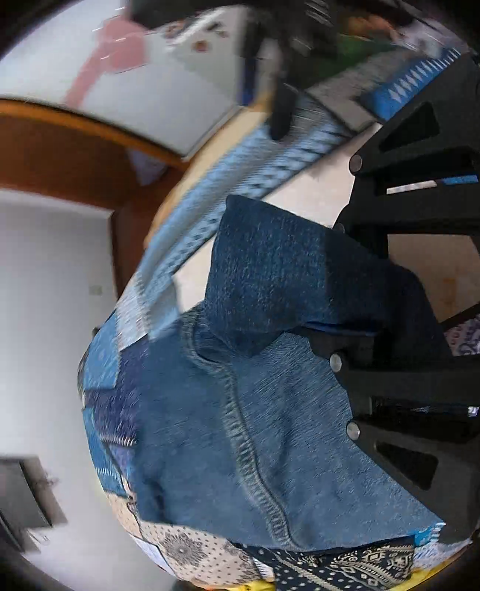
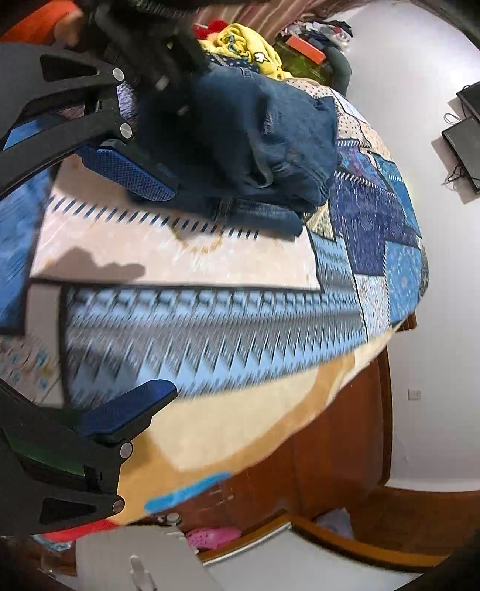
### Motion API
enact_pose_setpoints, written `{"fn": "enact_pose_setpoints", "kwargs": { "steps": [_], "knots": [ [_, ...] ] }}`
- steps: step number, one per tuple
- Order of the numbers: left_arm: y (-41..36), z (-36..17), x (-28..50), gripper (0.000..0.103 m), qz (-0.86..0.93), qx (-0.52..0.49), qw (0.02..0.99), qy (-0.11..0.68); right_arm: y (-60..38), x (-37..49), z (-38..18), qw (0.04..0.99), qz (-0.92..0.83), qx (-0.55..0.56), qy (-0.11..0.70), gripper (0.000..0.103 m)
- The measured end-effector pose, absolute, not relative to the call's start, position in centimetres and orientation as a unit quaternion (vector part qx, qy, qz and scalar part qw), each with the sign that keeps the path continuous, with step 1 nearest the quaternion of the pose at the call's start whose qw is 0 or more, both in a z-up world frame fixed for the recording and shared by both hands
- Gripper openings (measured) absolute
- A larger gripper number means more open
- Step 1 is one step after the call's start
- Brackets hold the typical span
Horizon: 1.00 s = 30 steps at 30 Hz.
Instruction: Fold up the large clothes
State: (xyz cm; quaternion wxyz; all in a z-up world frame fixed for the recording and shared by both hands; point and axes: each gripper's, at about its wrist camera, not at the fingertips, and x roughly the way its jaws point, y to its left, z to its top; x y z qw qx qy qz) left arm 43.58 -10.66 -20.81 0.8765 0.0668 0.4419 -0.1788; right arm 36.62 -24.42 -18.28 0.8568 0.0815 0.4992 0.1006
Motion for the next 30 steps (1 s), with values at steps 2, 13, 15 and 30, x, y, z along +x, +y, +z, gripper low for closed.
{"fn": "enact_pose_setpoints", "kwargs": {
  "steps": [2,13,15,30],
  "knots": [
    [-10.9,-20.6,42.7,0.028,-0.185,0.092,0.871,0.446,-24.8,35.8,-18.0,0.859,0.100,0.074,0.497,0.097],
    [-6.0,-14.6,38.2,0.070,-0.187,0.095,0.880,0.426,-20.7,35.8,-14.3,0.881,0.157,0.034,0.446,0.097],
    [-4.1,-14.0,38.1,0.079,-0.149,0.104,0.893,0.411,-19.3,36.5,-14.1,0.882,0.164,0.025,0.442,0.097],
    [5.9,-21.4,39.9,0.101,-0.068,-0.035,0.861,0.504,-15.8,39.9,-22.5,0.818,0.216,0.064,0.529,0.100]
  ]
}}
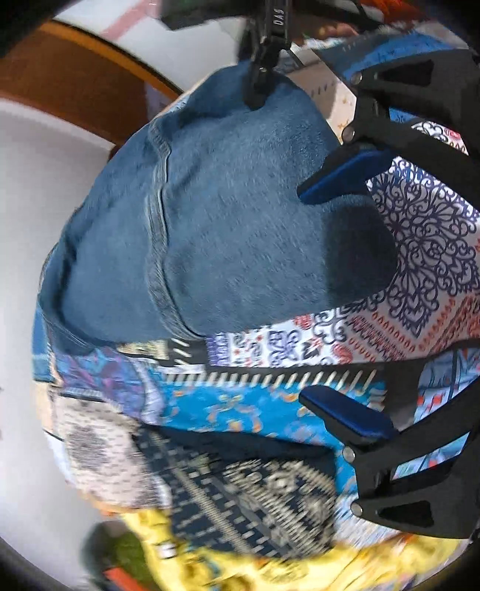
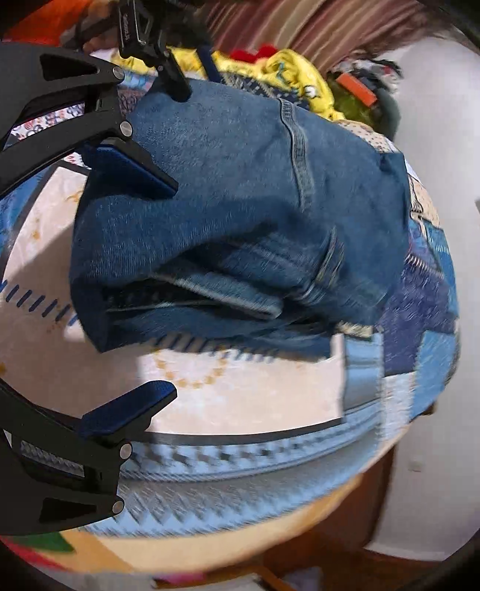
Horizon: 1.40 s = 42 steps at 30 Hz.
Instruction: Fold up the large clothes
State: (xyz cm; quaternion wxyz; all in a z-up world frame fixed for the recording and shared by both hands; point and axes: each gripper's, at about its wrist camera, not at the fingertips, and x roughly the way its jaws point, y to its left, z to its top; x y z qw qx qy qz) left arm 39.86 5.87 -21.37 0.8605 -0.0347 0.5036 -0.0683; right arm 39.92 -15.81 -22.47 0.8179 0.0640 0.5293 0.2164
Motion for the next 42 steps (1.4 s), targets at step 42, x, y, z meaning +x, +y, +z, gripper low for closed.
{"fn": "enact_pose_setpoints", "kwargs": {
  "steps": [42],
  "knots": [
    [8.2,-24.4,51.4,0.082,-0.201,-0.256,0.763,0.559,-13.7,50.4,-25.9,0.730,0.318,0.185,0.576,0.087]
  ]
}}
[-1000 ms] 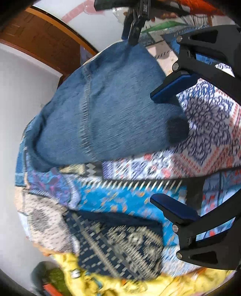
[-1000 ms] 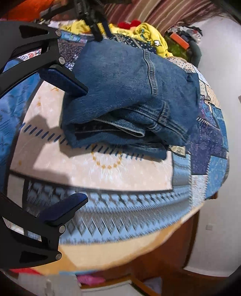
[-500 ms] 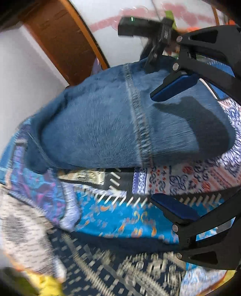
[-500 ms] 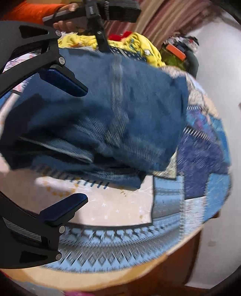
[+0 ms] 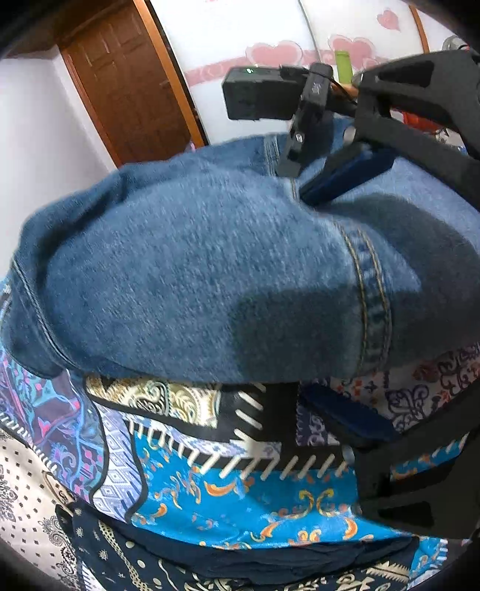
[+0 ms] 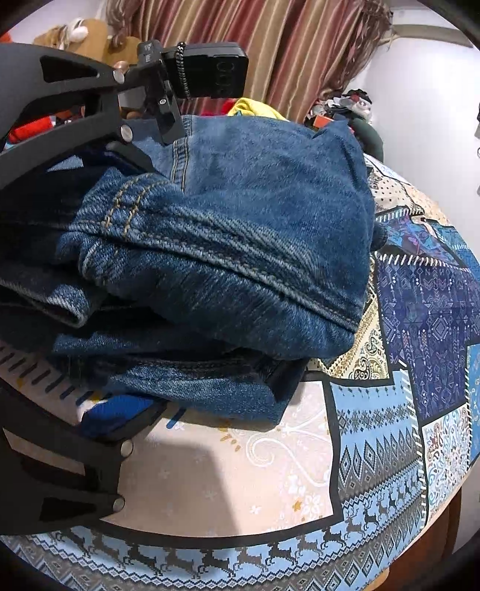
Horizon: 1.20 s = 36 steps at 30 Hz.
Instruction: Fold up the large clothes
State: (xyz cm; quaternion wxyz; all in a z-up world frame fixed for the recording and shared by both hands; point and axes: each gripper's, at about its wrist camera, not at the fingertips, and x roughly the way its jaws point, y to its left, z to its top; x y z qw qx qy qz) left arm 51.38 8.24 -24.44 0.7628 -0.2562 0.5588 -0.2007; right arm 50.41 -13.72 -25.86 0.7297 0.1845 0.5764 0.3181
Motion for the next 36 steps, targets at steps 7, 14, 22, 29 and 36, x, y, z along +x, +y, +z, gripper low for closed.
{"fn": "enact_pose_setpoints", "kwargs": {
  "steps": [7,14,22,29,36],
  "knots": [
    [7.8,-22.2,50.1,0.057,-0.198,-0.267,0.773,0.541,-14.3,49.3,-23.3,0.747,0.298,0.193,0.562,0.043],
    [8.8,-17.6,47.4,0.044,-0.203,-0.251,0.797,0.511,-12.5,48.0,-19.8,0.763,0.297,0.183,0.543,0.030],
    [15.1,-8.8,44.2,0.044,-0.196,-0.240,0.848,0.430,-7.5,46.7,-12.8,0.789,0.335,0.167,0.487,0.030],
    [22.9,-3.8,41.7,0.044,-0.160,-0.233,0.881,0.379,0.7,46.8,-8.4,0.802,0.379,0.140,0.441,0.029],
    [30.5,-6.0,42.0,0.044,-0.120,-0.244,0.881,0.388,8.6,48.4,-10.7,0.790,0.401,0.130,0.445,0.029]
  ]
}}
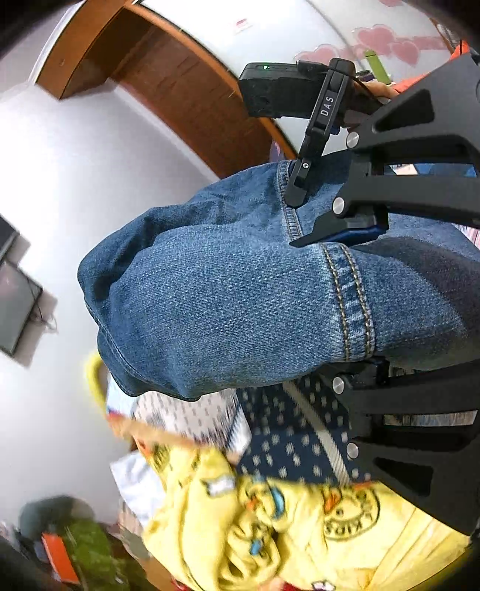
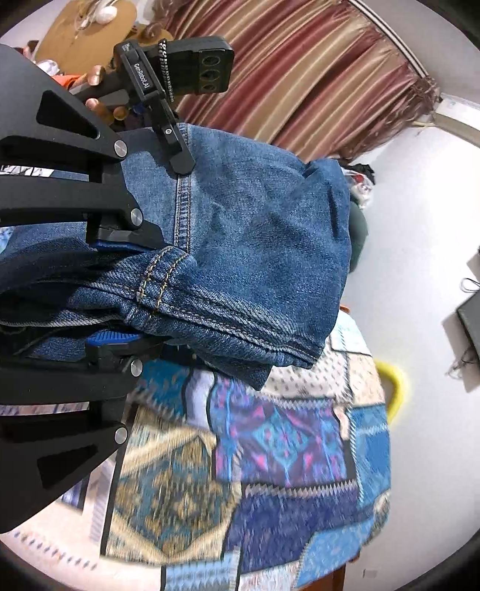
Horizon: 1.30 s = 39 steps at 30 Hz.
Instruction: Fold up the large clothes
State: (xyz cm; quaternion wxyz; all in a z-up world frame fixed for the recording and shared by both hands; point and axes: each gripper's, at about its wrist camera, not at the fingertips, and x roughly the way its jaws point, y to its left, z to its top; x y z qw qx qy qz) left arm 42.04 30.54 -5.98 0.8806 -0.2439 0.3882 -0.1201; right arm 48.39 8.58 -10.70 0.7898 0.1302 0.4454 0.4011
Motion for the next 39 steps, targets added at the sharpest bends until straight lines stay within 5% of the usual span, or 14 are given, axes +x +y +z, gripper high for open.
{"fn": "enact_pose_setpoints", "kwargs": {
  "steps": [14,18,30,39],
  "knots": [
    [39.3,-23.0,46.1,0.050,-0.067,-0.320,0.817,0.476,17.4,52.7,-25.3,0.750,0.372,0.096,0.537,0.031],
    [39.1,-23.7,45.5,0.066,-0.059,-0.310,0.824,0.471,17.5,52.2,-25.1,0.762,0.372,0.060,0.526,0.037],
    [35.4,-21.6,40.1,0.079,0.013,-0.211,0.844,0.492,16.8,46.8,-22.6,0.798,0.329,-0.082,0.498,0.069],
    [33.2,-19.2,34.5,0.080,0.050,-0.163,0.851,0.497,14.9,41.5,-21.1,0.800,0.331,-0.113,0.488,0.072]
  ]
}}
